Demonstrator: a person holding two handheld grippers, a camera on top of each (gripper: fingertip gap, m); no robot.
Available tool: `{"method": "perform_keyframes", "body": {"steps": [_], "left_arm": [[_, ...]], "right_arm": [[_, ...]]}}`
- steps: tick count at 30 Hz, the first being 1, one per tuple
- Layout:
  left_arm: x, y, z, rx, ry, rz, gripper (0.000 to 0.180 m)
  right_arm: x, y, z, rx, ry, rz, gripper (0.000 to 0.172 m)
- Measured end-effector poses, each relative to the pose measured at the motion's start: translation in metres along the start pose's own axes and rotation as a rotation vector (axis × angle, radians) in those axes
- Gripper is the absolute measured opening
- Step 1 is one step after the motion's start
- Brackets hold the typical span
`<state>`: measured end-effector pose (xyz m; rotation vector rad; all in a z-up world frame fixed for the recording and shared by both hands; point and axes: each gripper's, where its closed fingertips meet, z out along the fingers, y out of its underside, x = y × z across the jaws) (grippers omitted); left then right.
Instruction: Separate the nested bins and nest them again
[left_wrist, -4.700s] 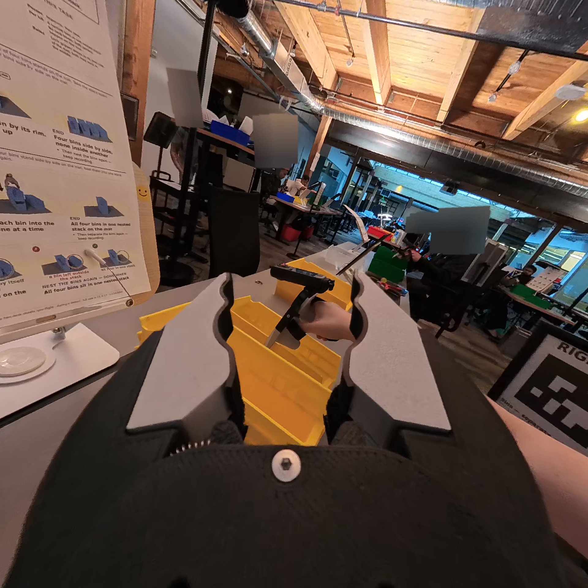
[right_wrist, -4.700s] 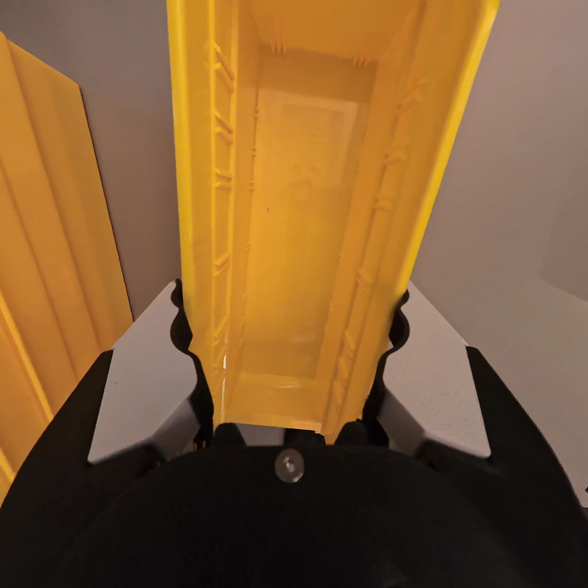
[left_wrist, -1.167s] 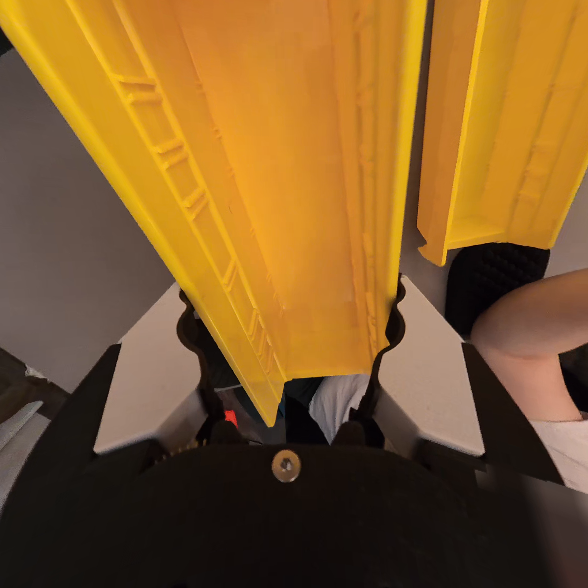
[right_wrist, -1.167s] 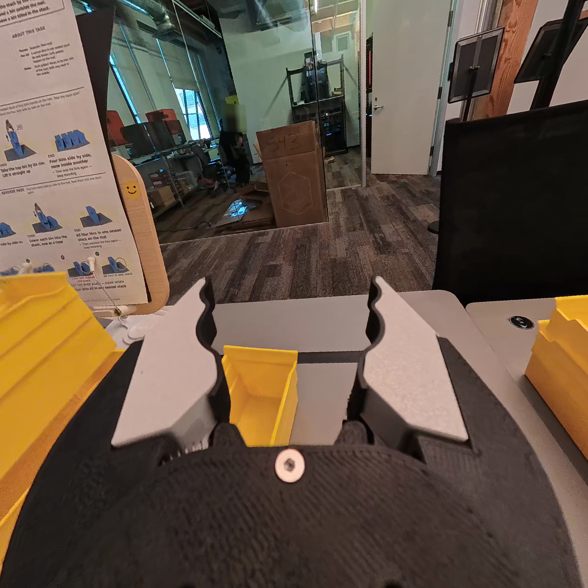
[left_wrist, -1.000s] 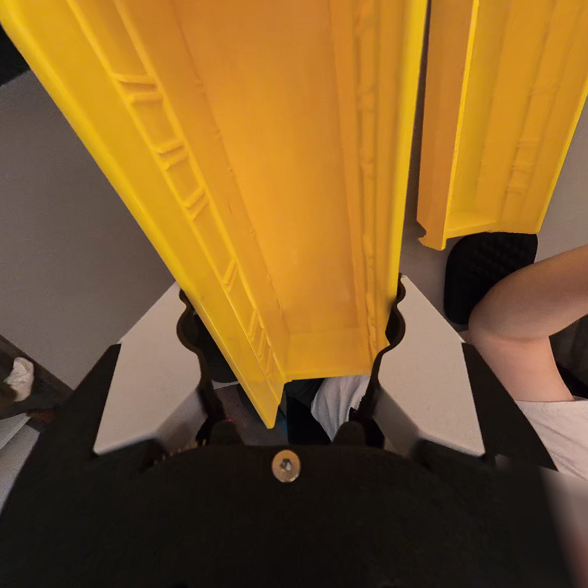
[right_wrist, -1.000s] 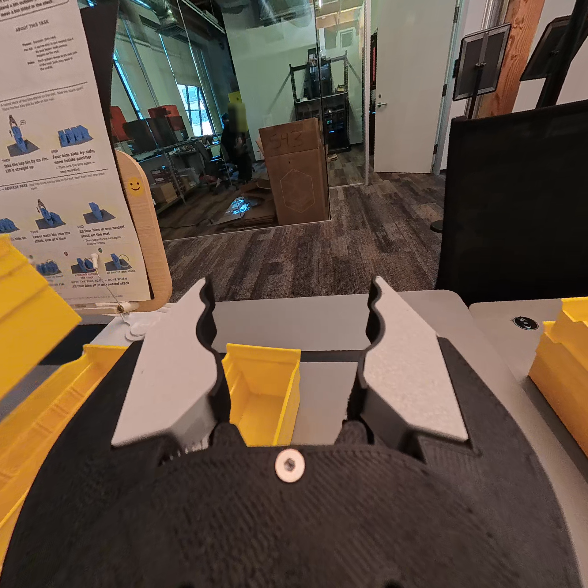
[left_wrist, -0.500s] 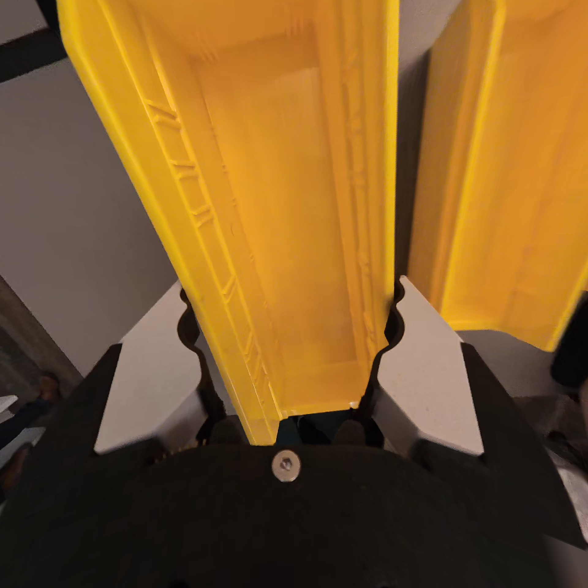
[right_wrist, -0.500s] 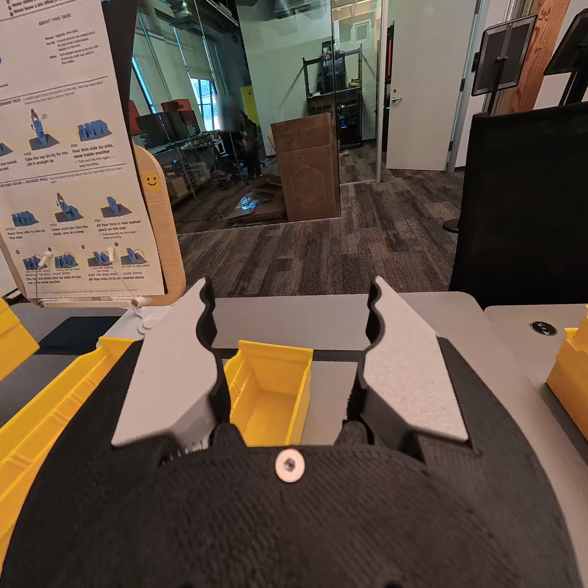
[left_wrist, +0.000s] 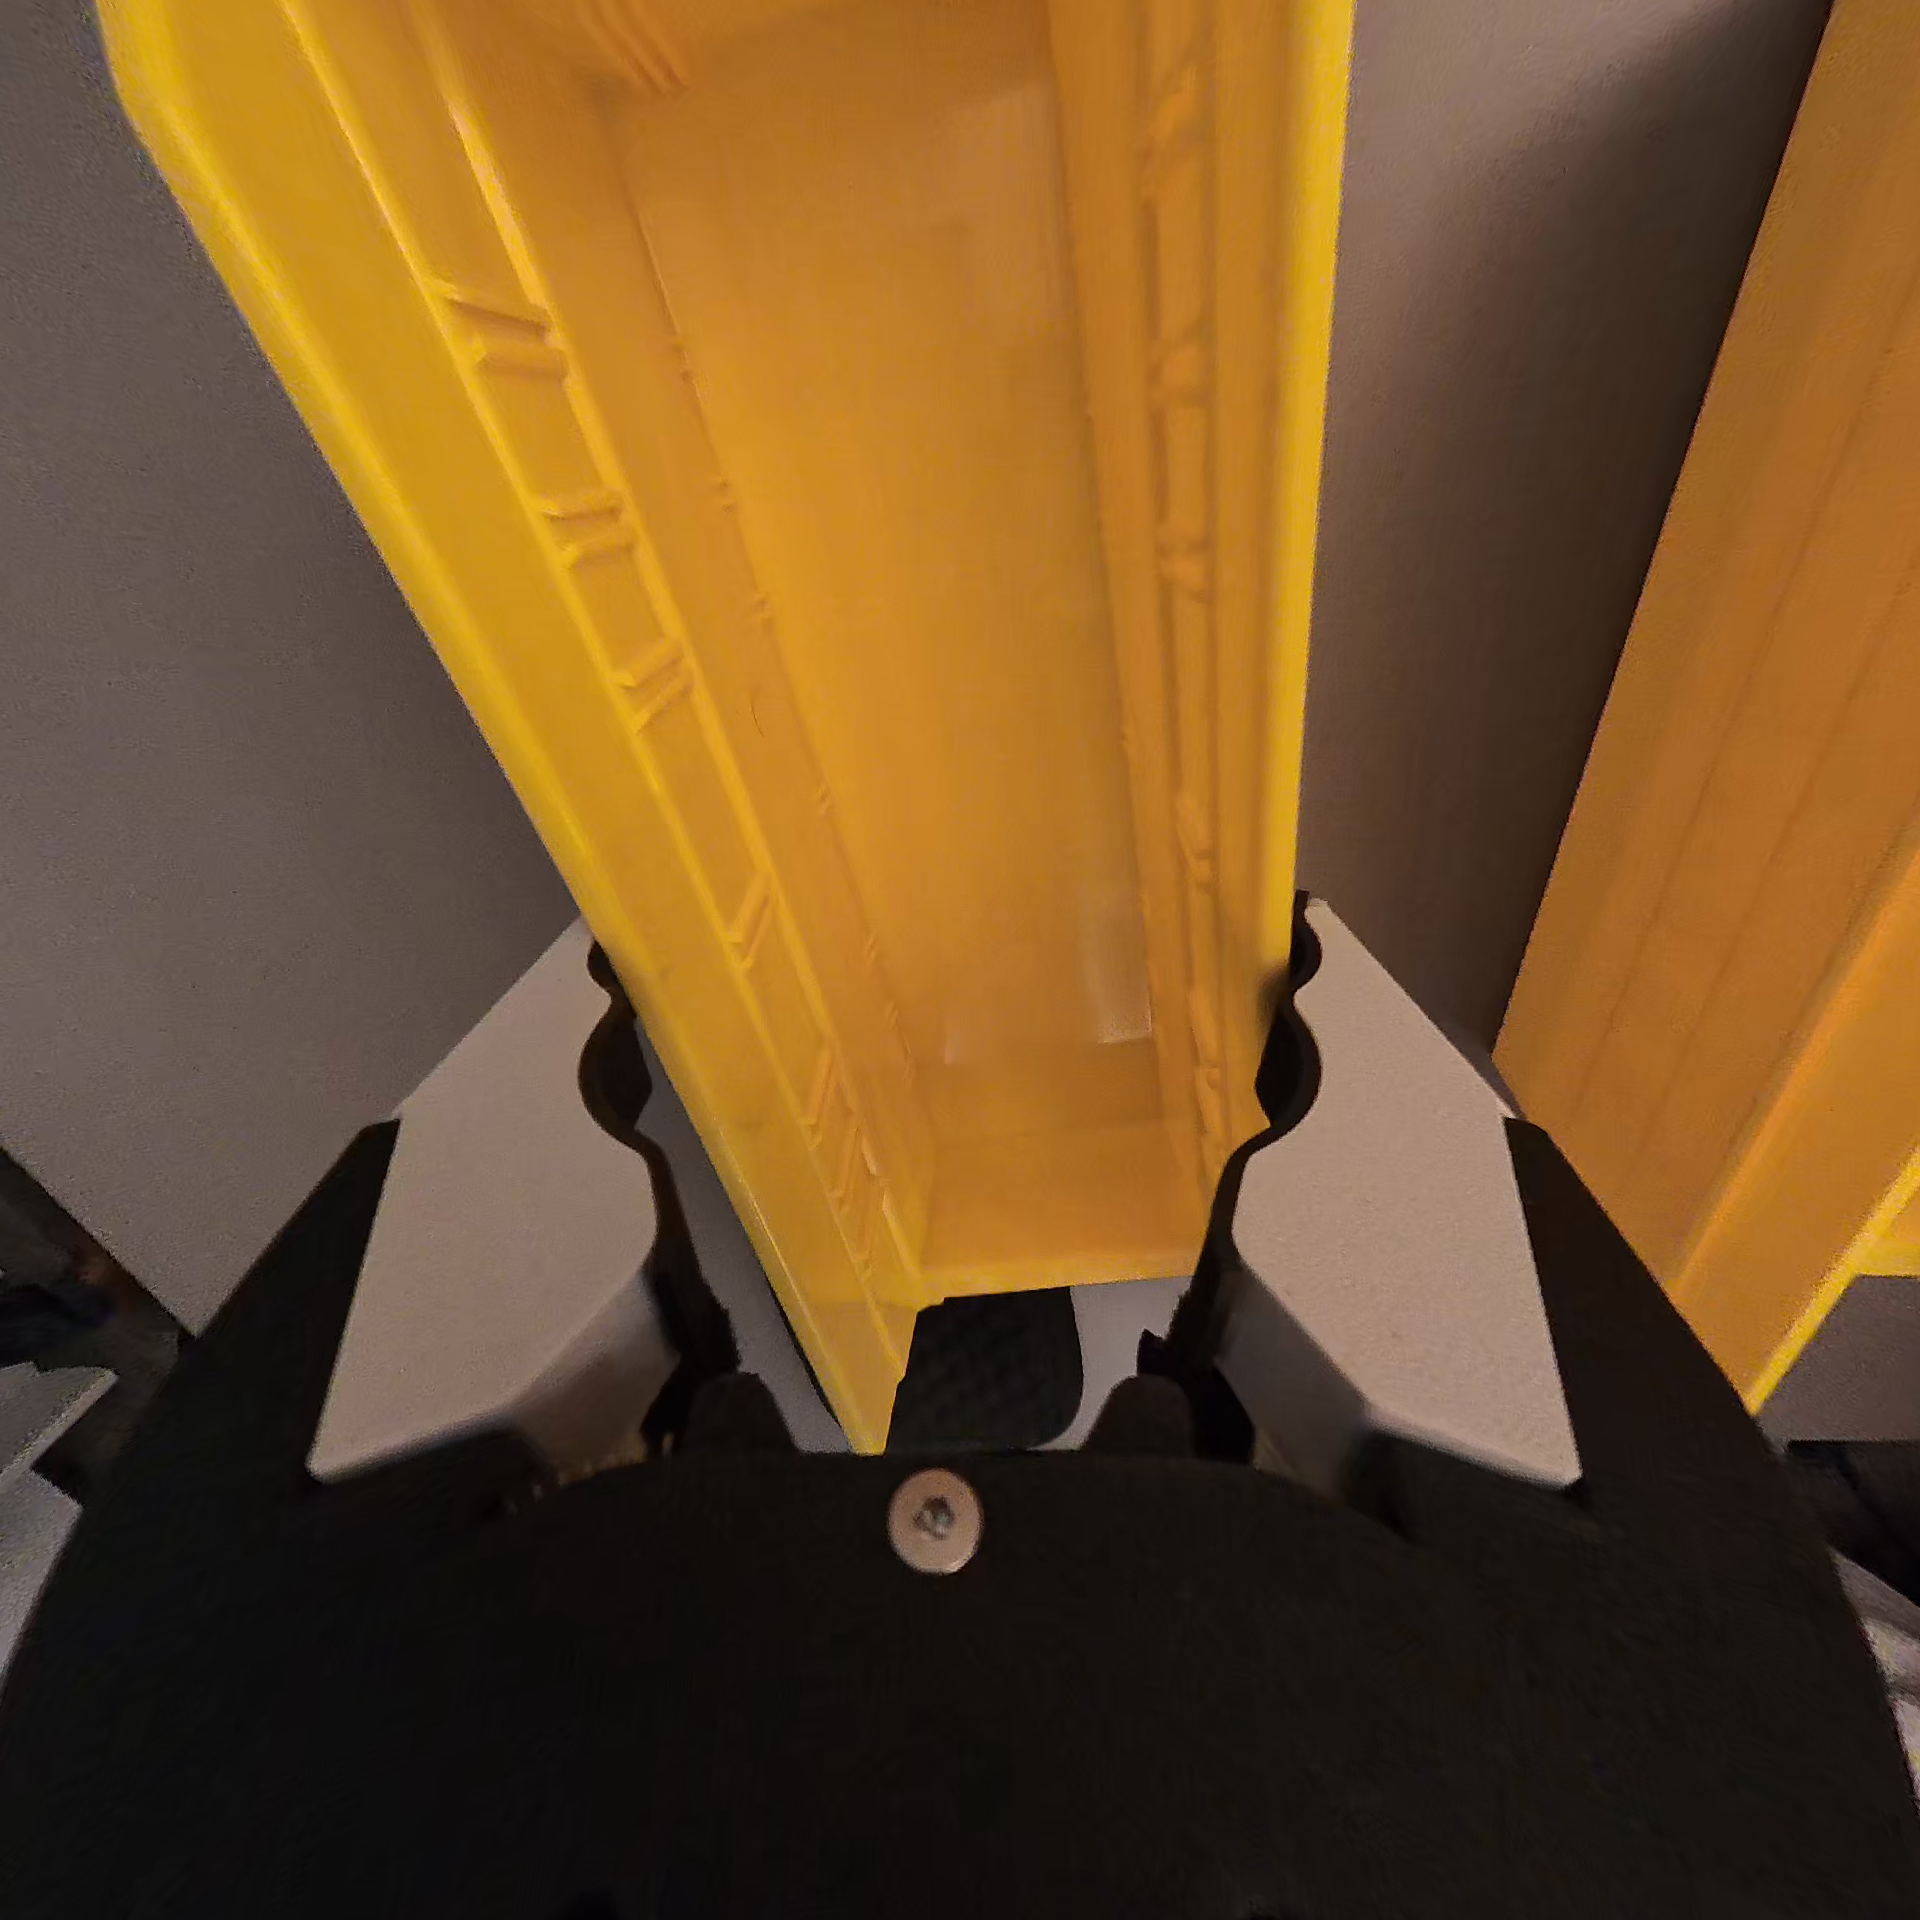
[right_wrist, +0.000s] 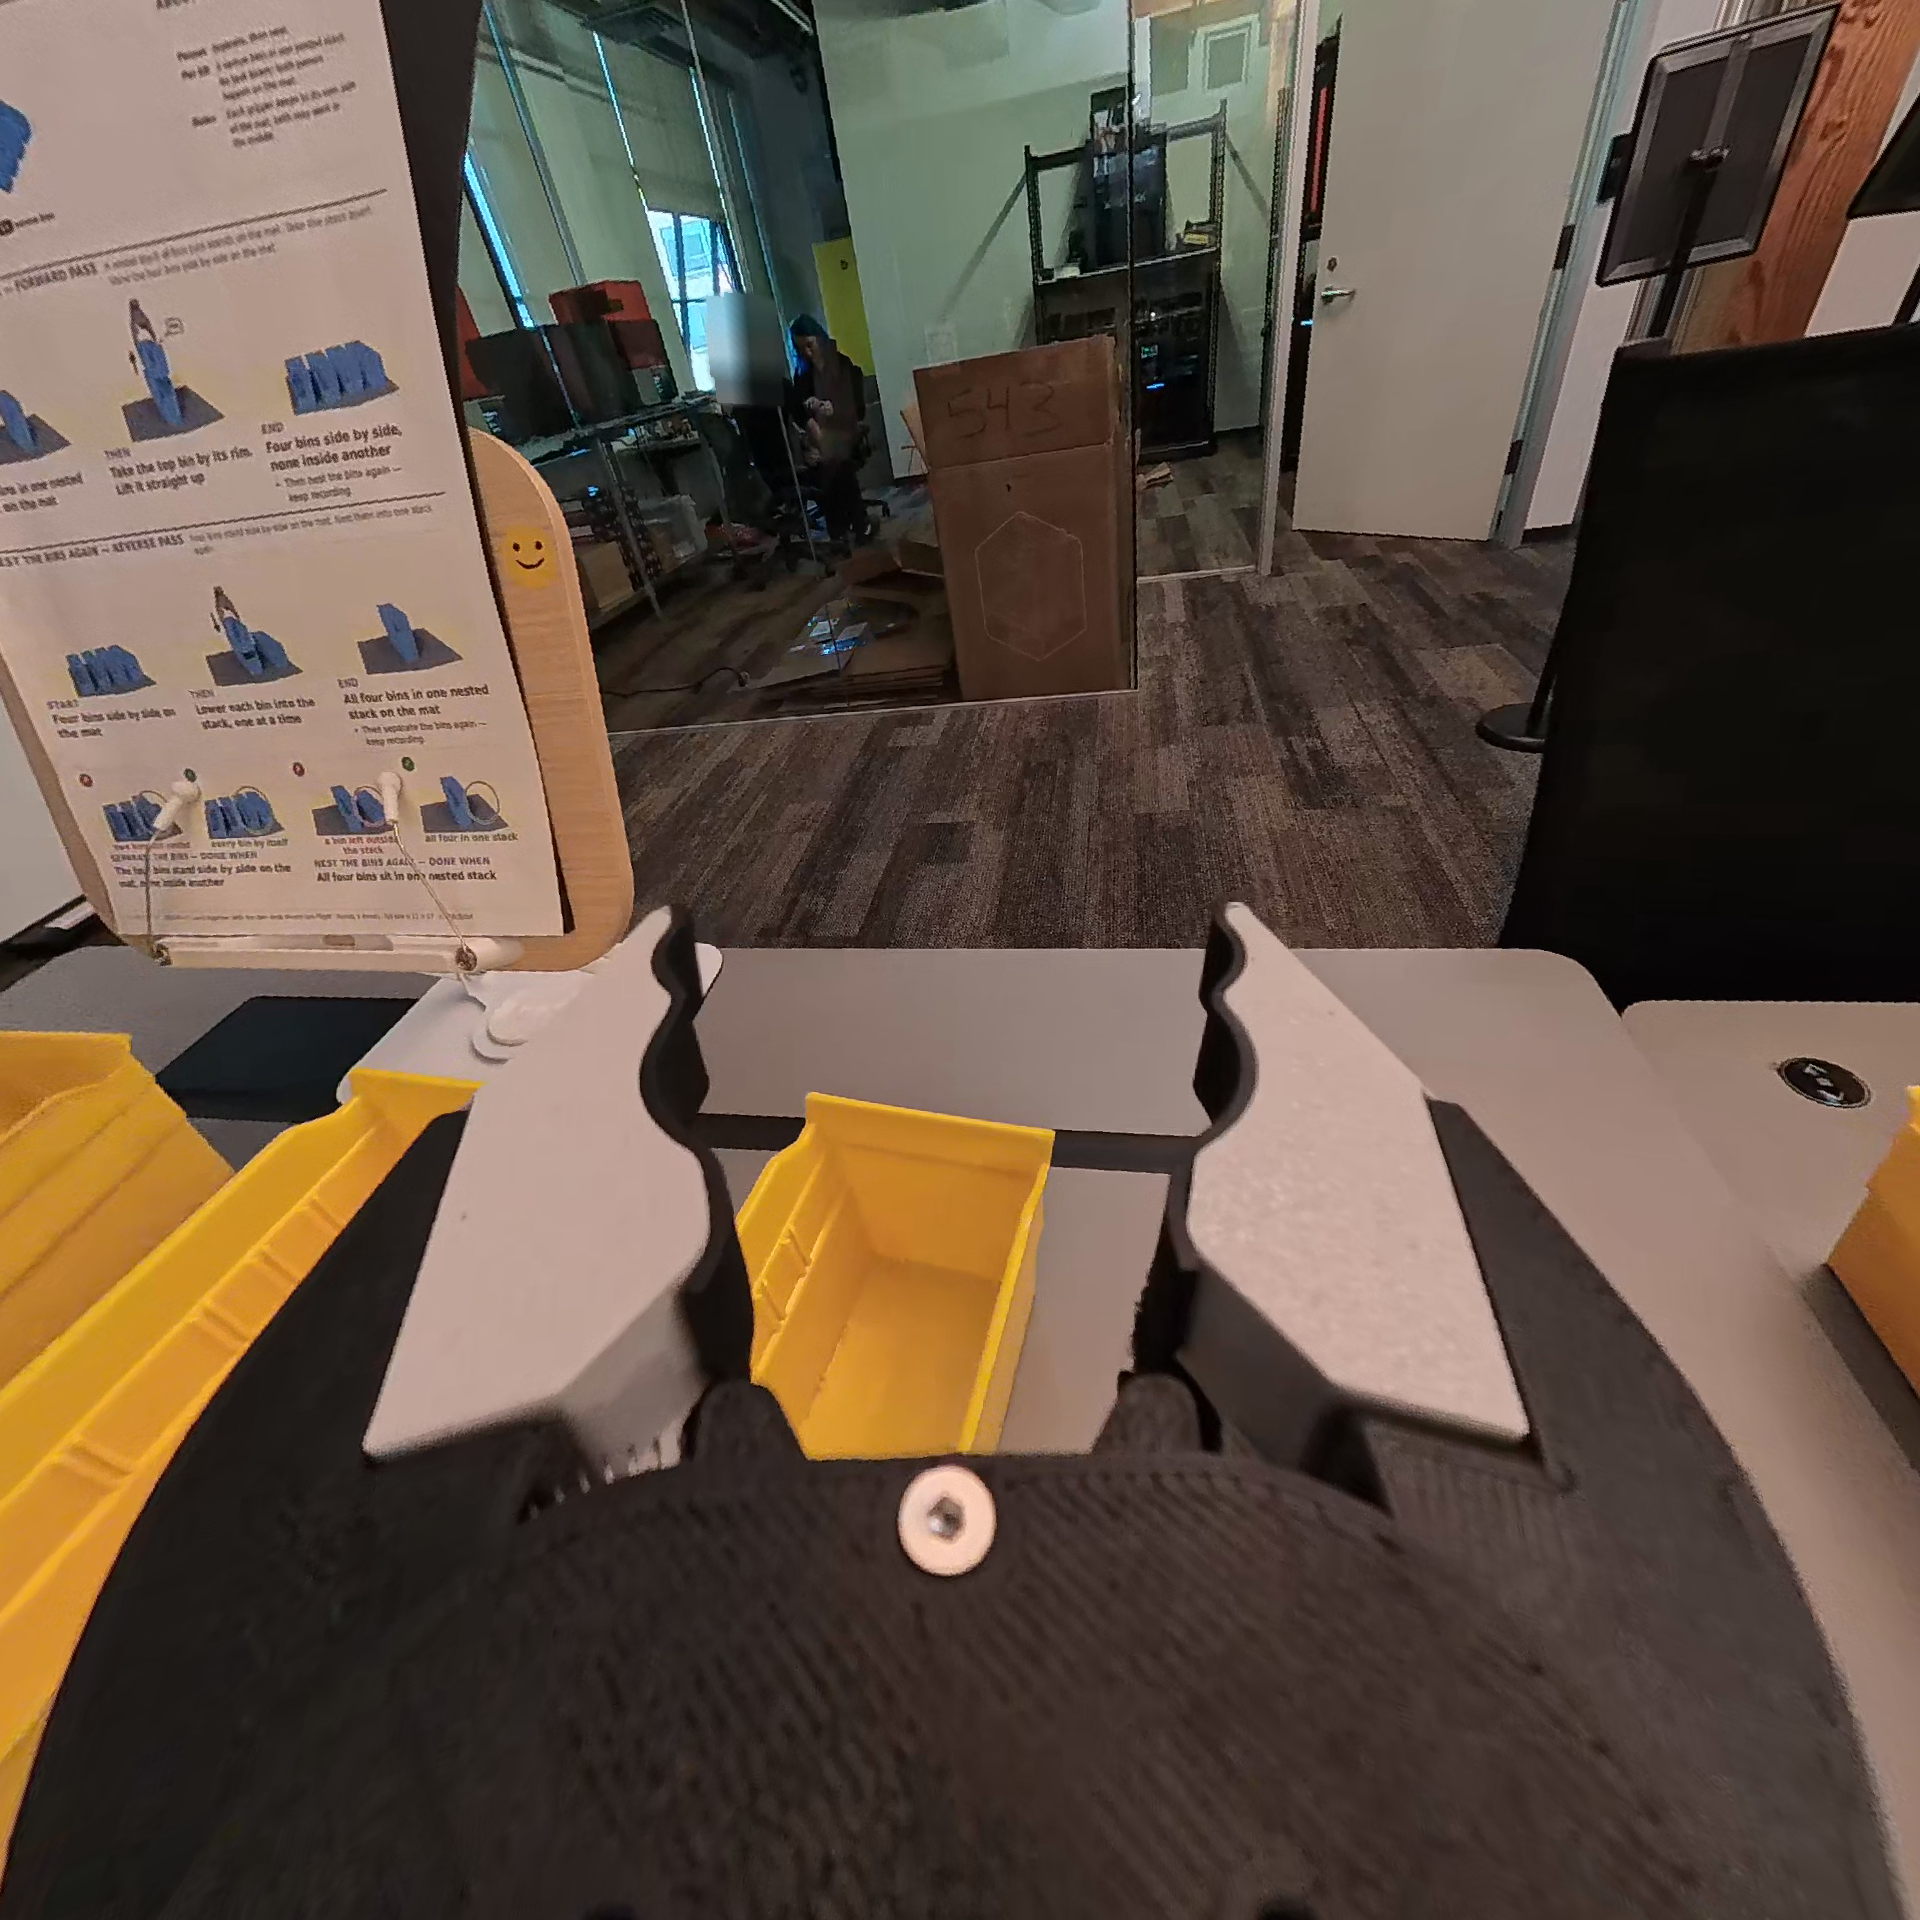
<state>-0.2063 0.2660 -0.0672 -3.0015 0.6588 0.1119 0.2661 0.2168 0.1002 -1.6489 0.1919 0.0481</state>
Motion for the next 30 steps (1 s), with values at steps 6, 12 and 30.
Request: {"method": "perform_keyframes", "body": {"steps": [6,12,30], "left_arm": [[0.005,-0.002,0.012,-0.012,0.02,0.002,0.121],[0.004,-0.001,0.024,-0.029,0.025,0.018,0.122],[0.067,-0.024,-0.057,0.197,0.203,0.136,0.137]], "right_arm": [[0.004,0.001,0.0,0.001,-0.005,0.024,0.098],[0.004,0.001,0.001,-0.002,-0.011,0.03,0.097],[0.001,0.012,0.009,-0.04,-0.025,0.038,0.098]]}}
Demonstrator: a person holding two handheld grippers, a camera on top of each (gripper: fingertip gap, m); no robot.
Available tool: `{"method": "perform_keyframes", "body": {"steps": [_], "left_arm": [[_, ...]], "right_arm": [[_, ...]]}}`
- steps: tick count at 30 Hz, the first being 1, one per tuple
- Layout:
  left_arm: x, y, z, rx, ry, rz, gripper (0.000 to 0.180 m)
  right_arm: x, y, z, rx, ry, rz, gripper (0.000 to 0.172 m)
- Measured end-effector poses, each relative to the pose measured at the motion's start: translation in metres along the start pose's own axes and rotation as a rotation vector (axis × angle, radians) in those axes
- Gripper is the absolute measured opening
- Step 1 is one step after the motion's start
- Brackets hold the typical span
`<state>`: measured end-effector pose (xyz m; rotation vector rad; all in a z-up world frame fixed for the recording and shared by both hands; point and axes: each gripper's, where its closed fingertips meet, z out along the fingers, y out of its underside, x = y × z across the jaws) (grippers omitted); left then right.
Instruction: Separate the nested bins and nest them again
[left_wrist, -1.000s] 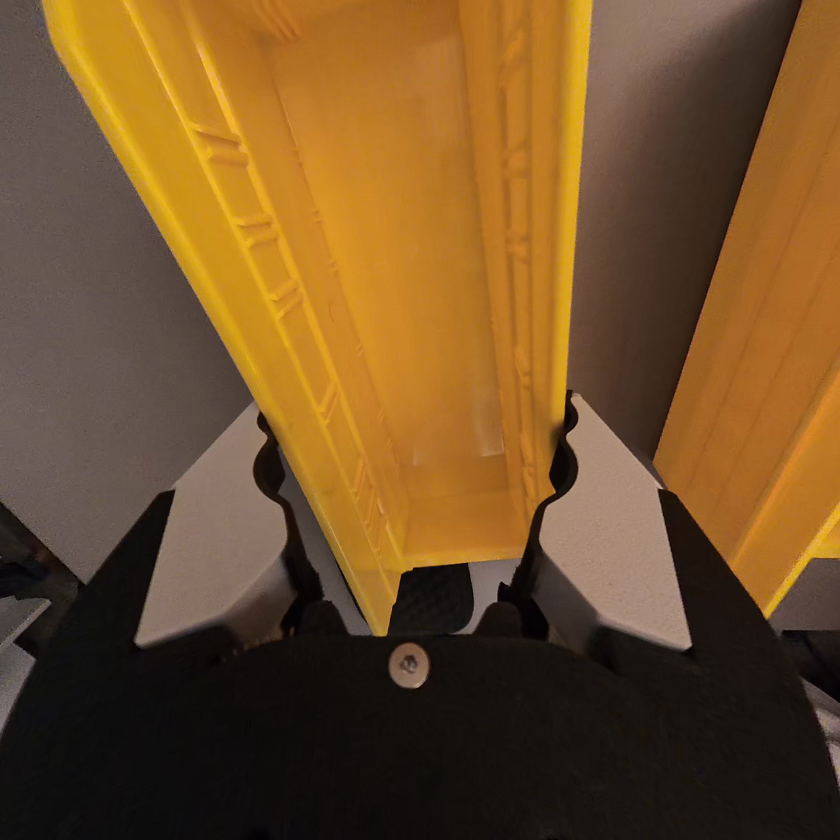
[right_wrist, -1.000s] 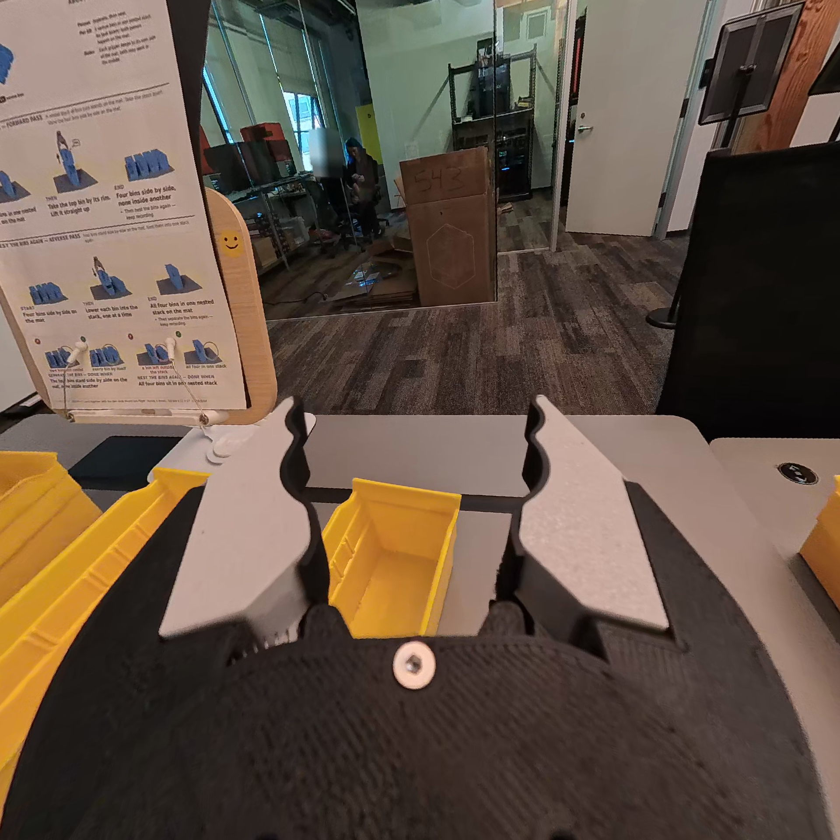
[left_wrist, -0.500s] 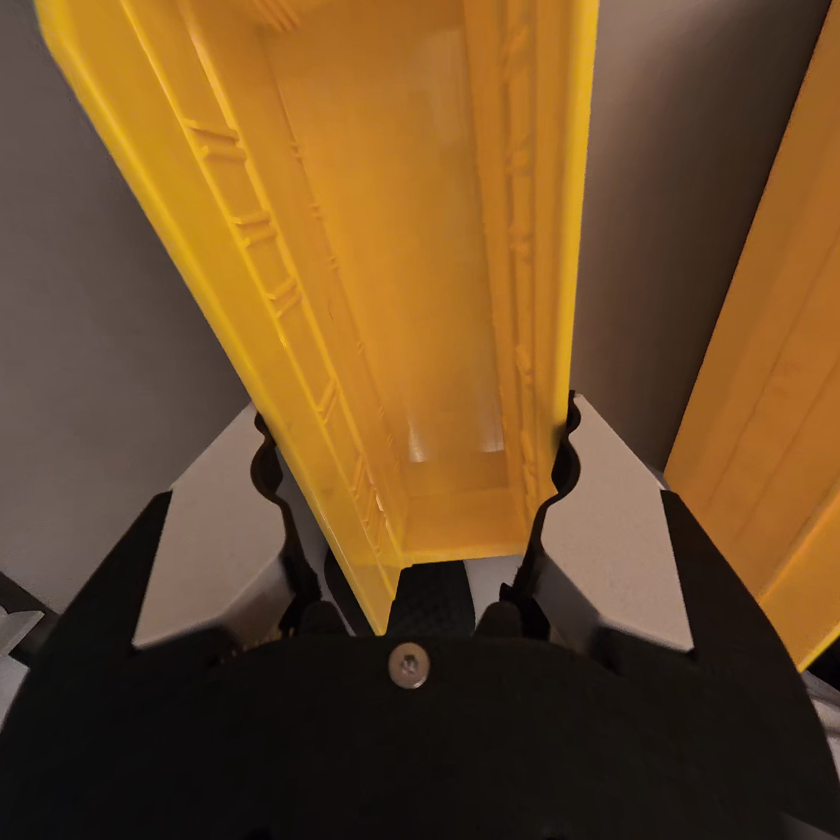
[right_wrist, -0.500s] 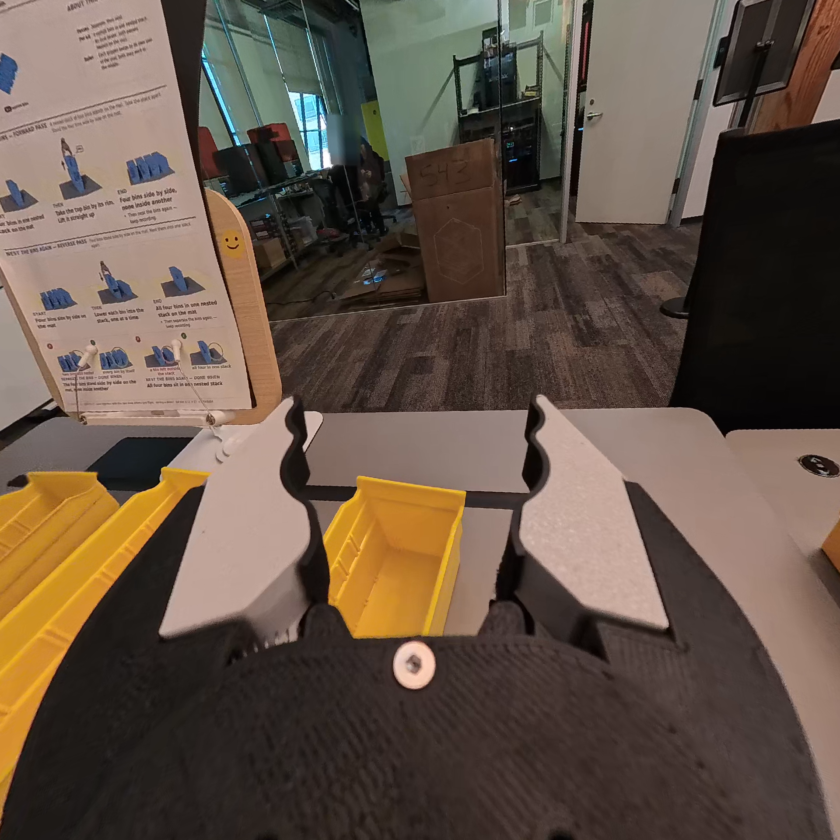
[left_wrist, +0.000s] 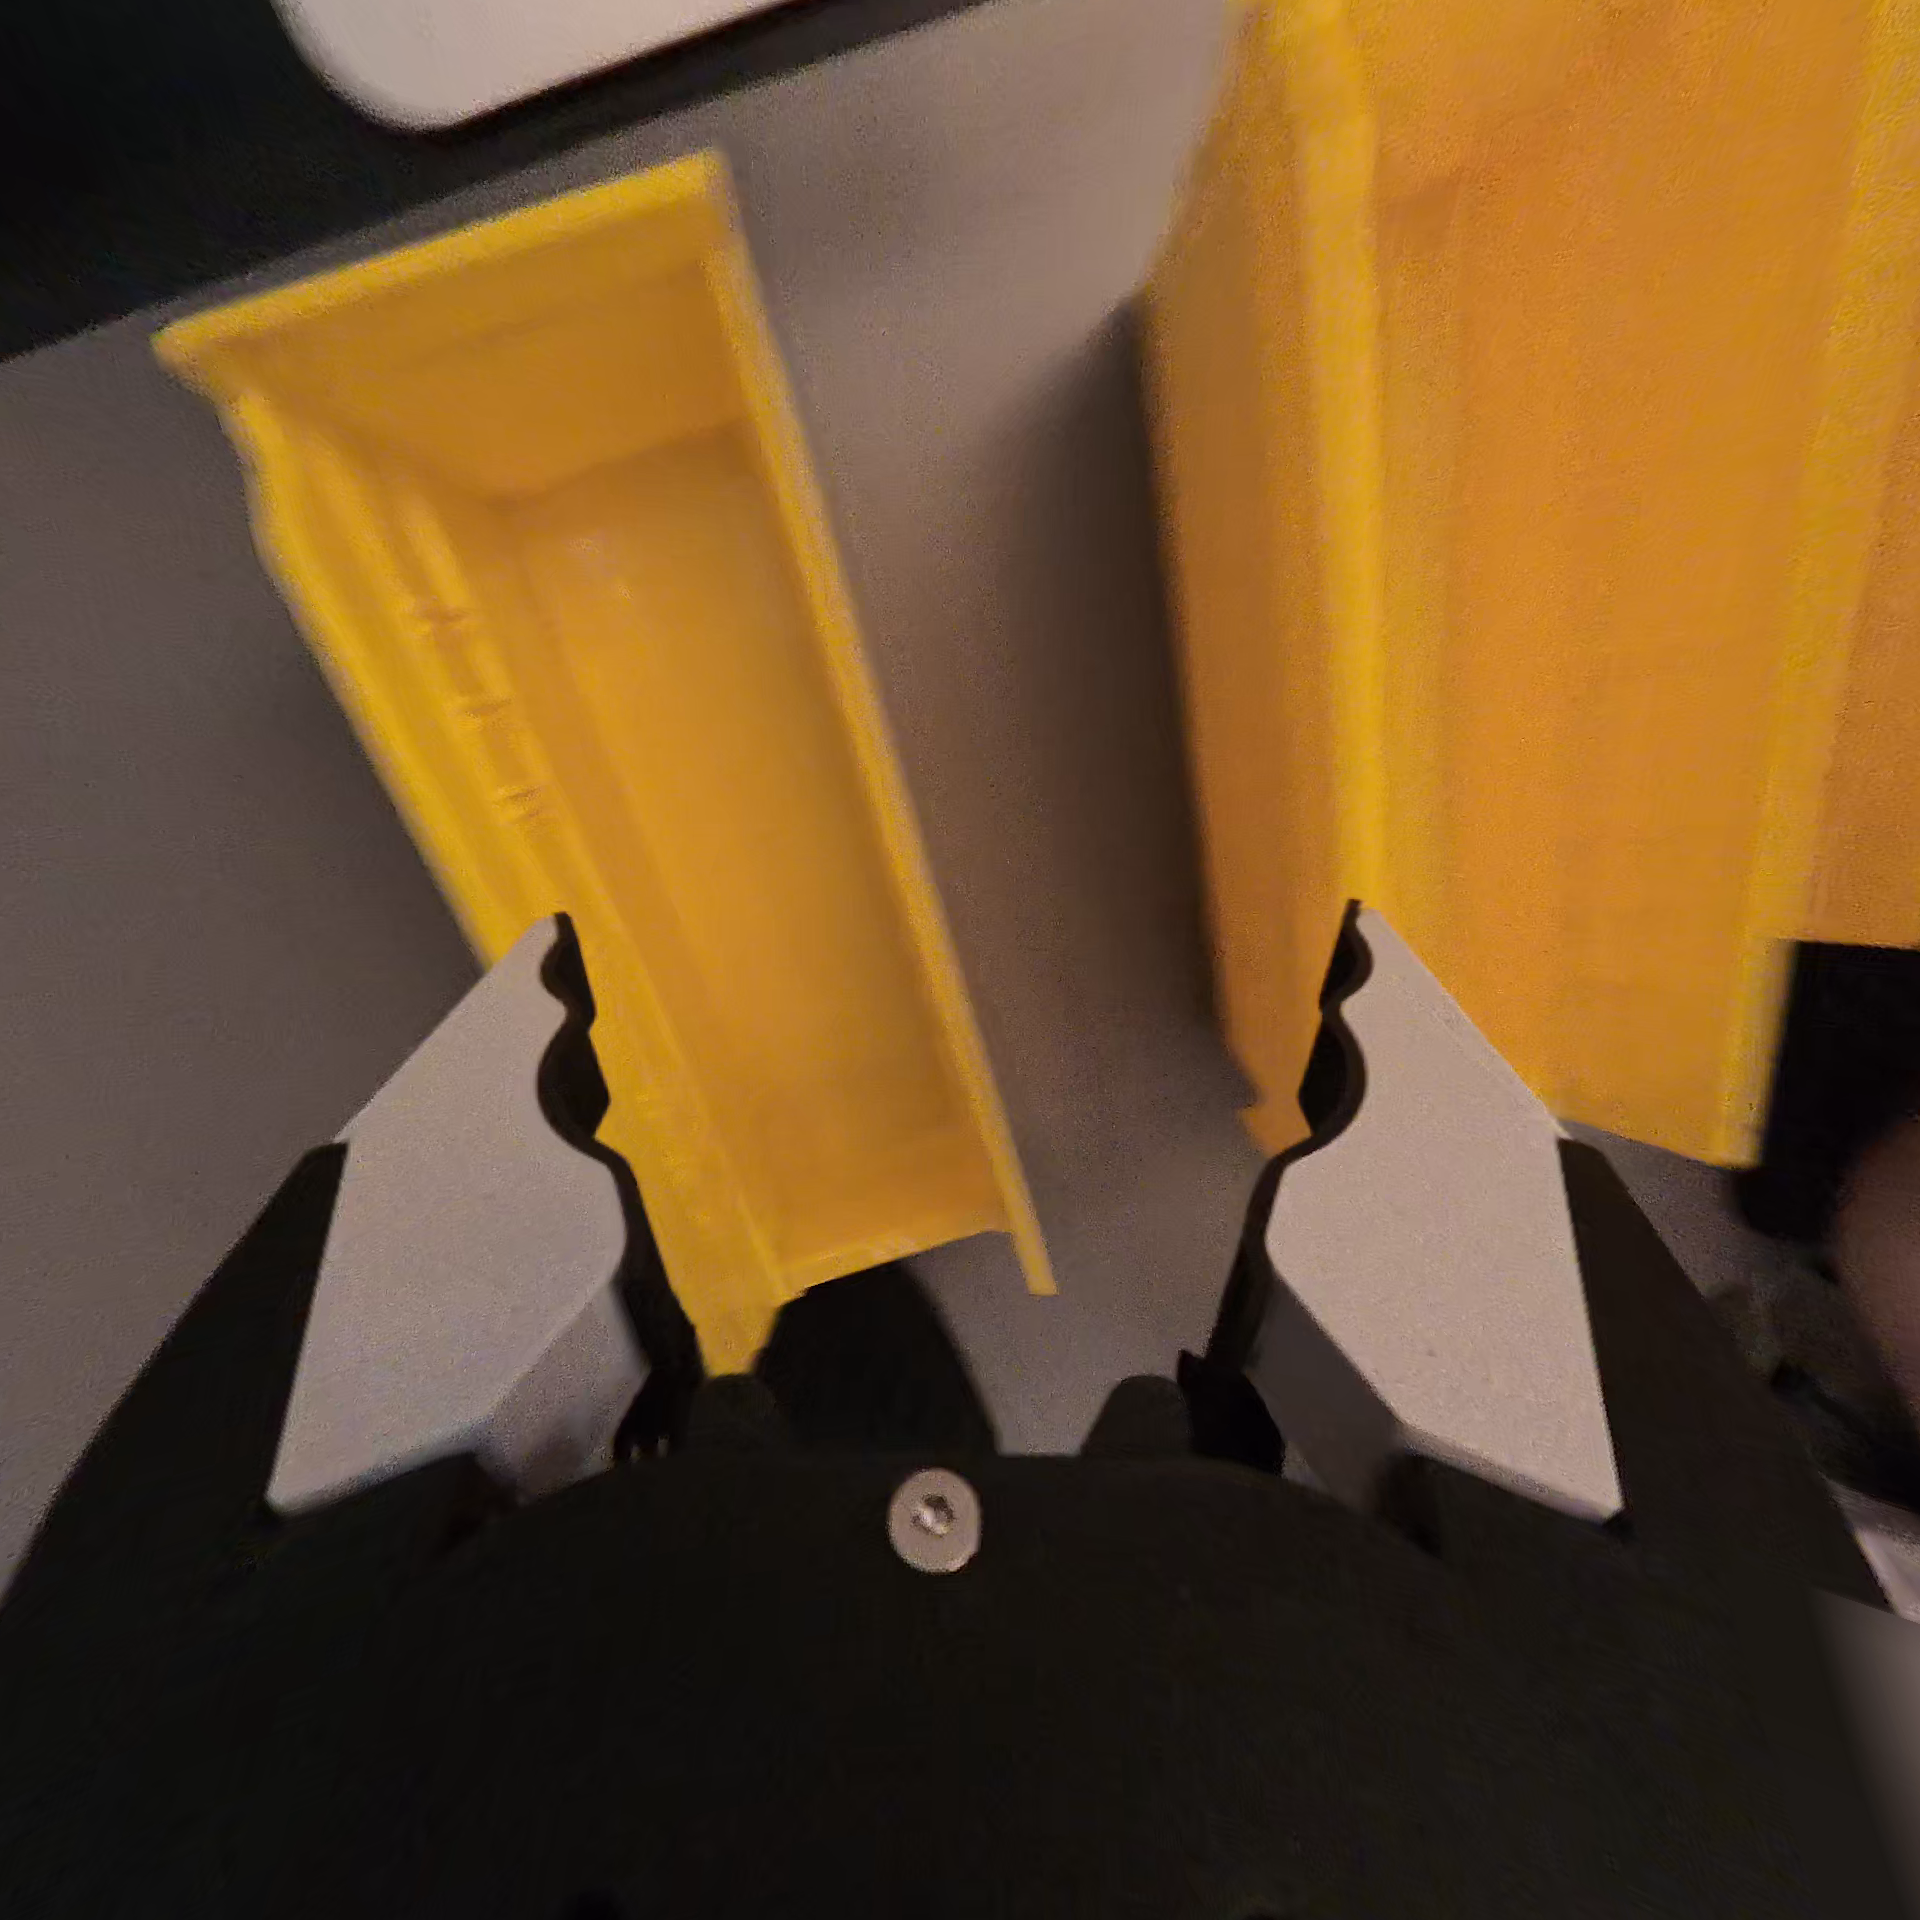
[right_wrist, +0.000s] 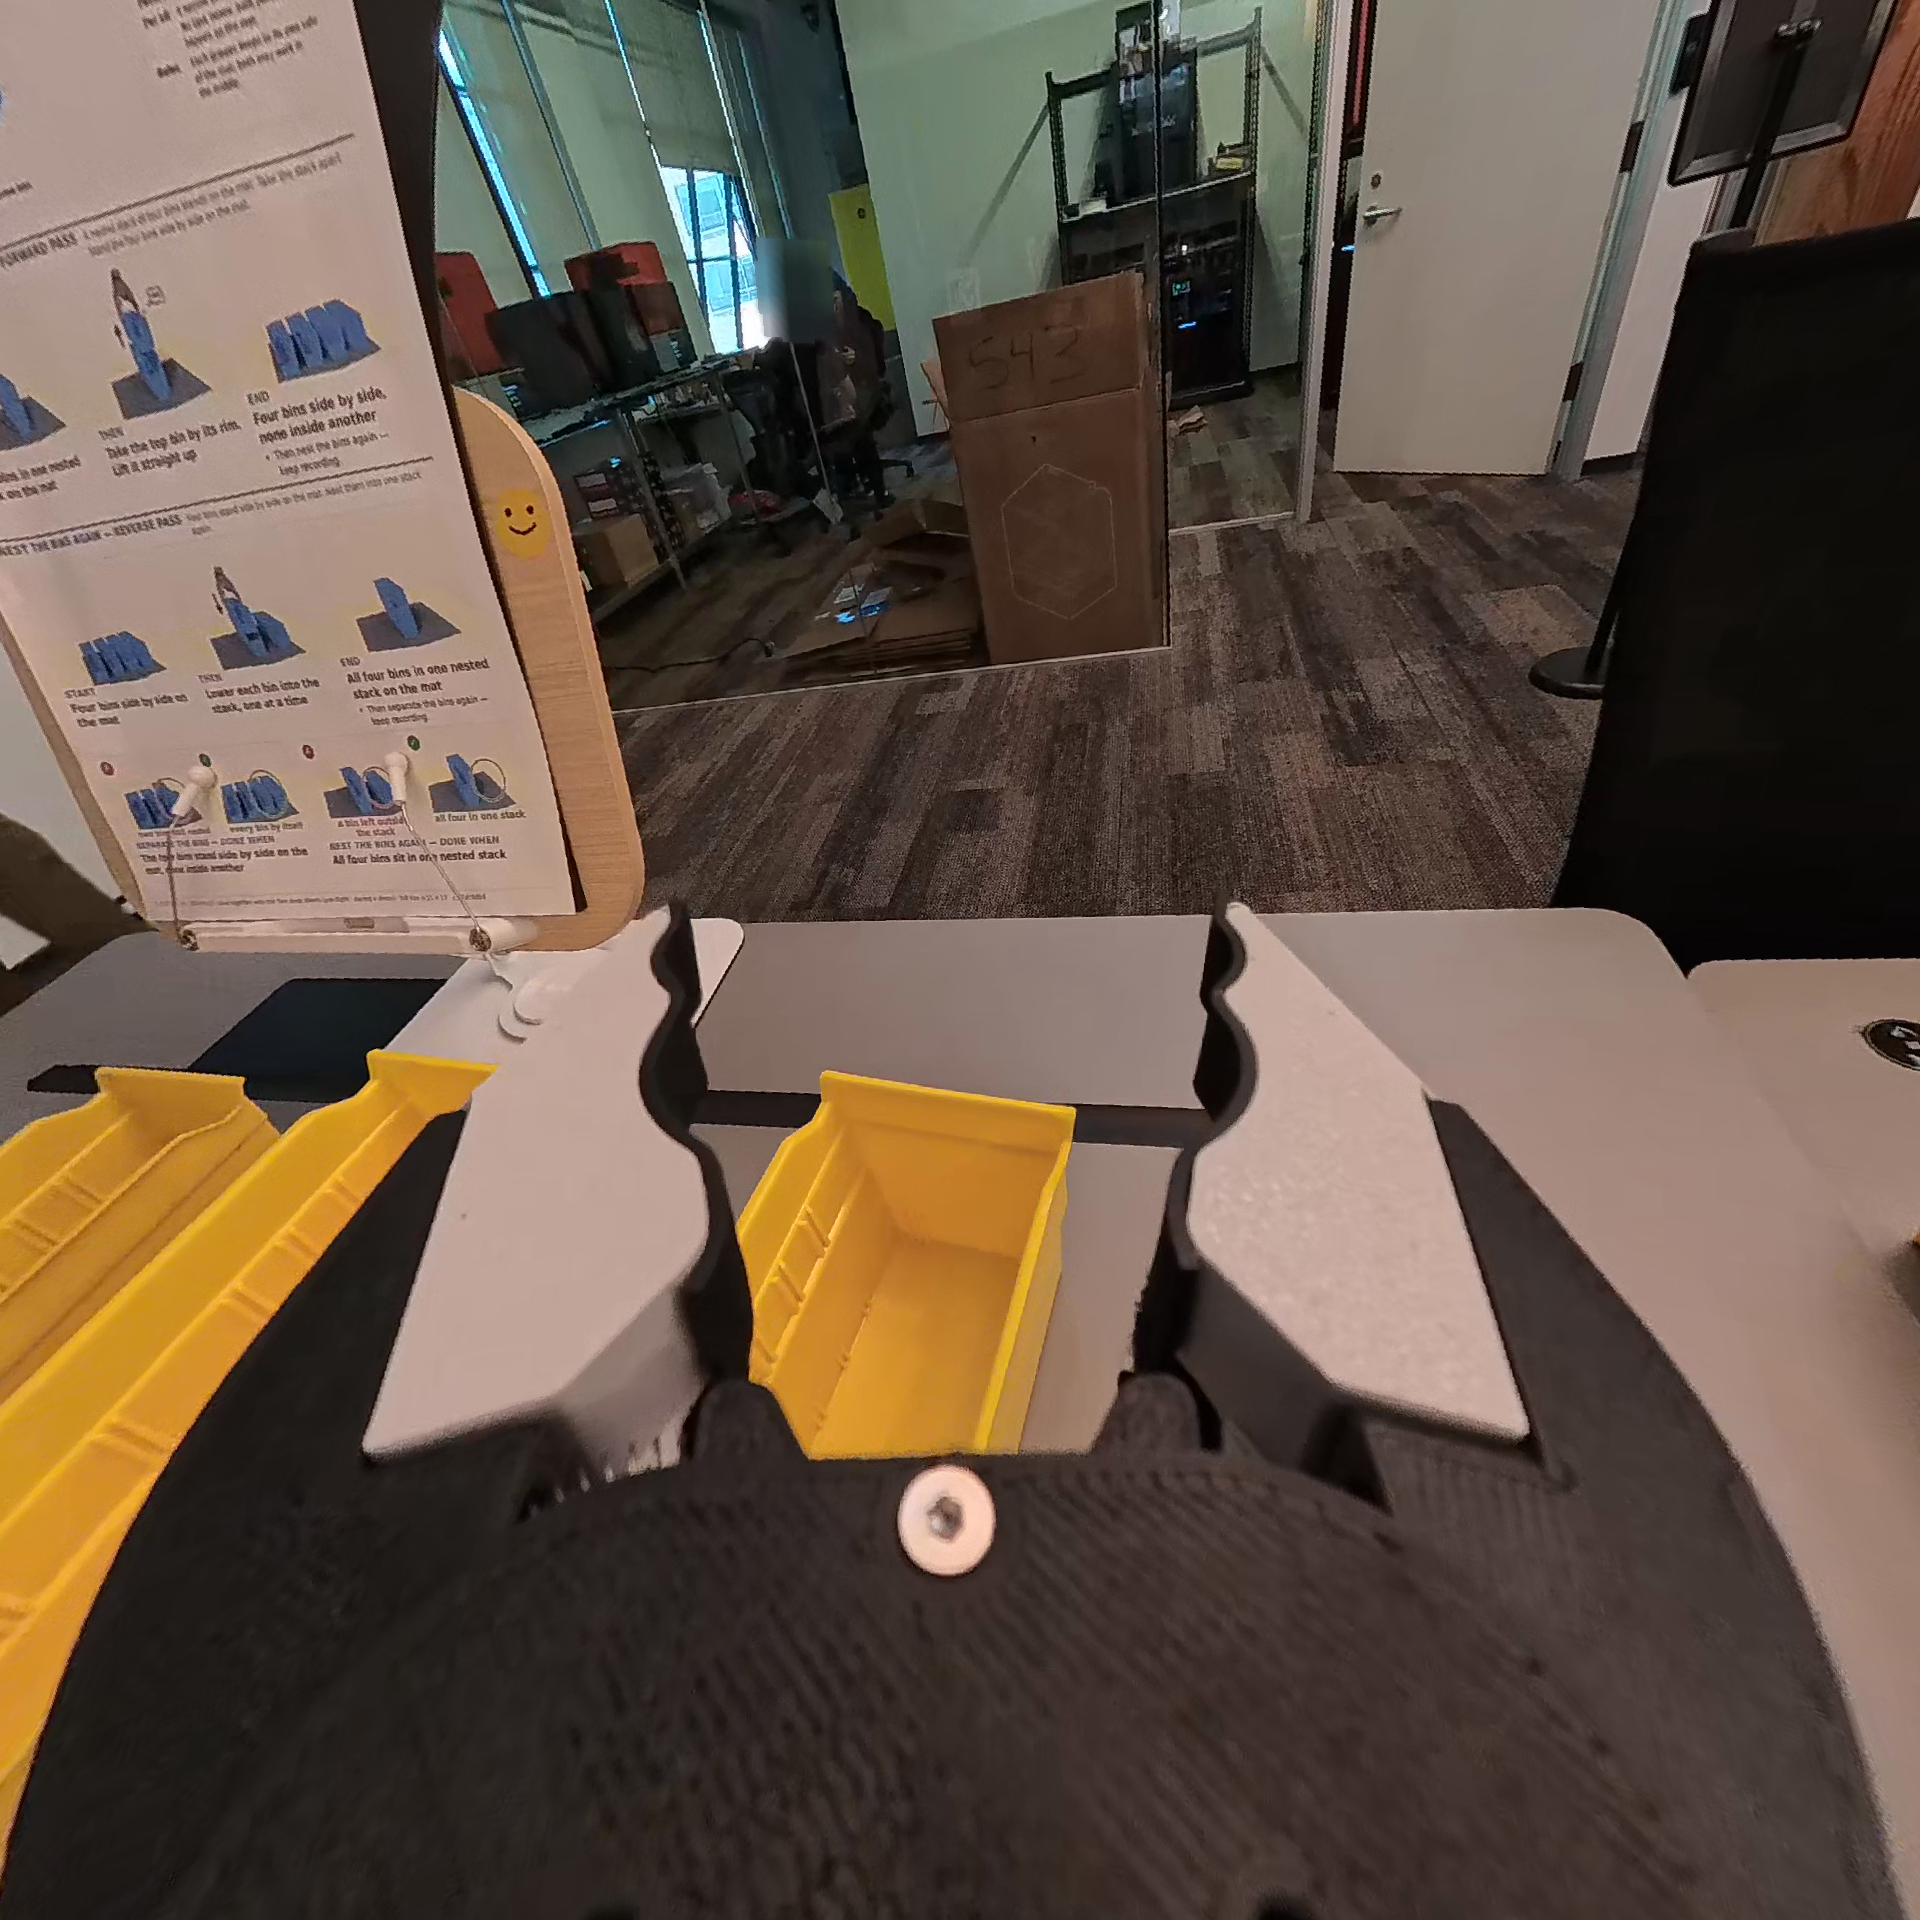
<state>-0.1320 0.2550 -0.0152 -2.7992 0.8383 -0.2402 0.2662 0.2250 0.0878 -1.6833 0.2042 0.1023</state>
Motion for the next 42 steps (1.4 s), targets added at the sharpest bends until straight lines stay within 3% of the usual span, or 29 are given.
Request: {"method": "perform_keyframes", "body": {"steps": [2,4,10,23,32,42], "left_arm": [[0.045,-0.011,-0.013,0.054,0.073,0.048,0.137],[0.069,-0.021,-0.014,0.086,0.05,0.068,0.141],[0.121,-0.026,0.026,-0.003,0.124,-0.055,0.158],[0.125,-0.026,0.073,-0.088,-0.119,-0.024,0.152],[0.122,-0.021,0.079,-0.133,-0.133,-0.035,0.132],[0.124,-0.016,0.083,-0.154,-0.088,-0.076,0.133]], "right_arm": [[0.0,0.002,0.001,-0.006,0.003,-0.003,0.098],[0.0,0.003,0.001,-0.014,0.004,-0.004,0.098],[-0.003,0.006,0.002,-0.025,-0.012,0.001,0.098],[-0.007,0.01,0.004,-0.045,-0.059,0.049,0.098],[-0.011,0.012,0.006,-0.056,-0.088,0.069,0.098],[-0.012,0.017,0.008,-0.078,-0.096,0.073,0.098]]}}
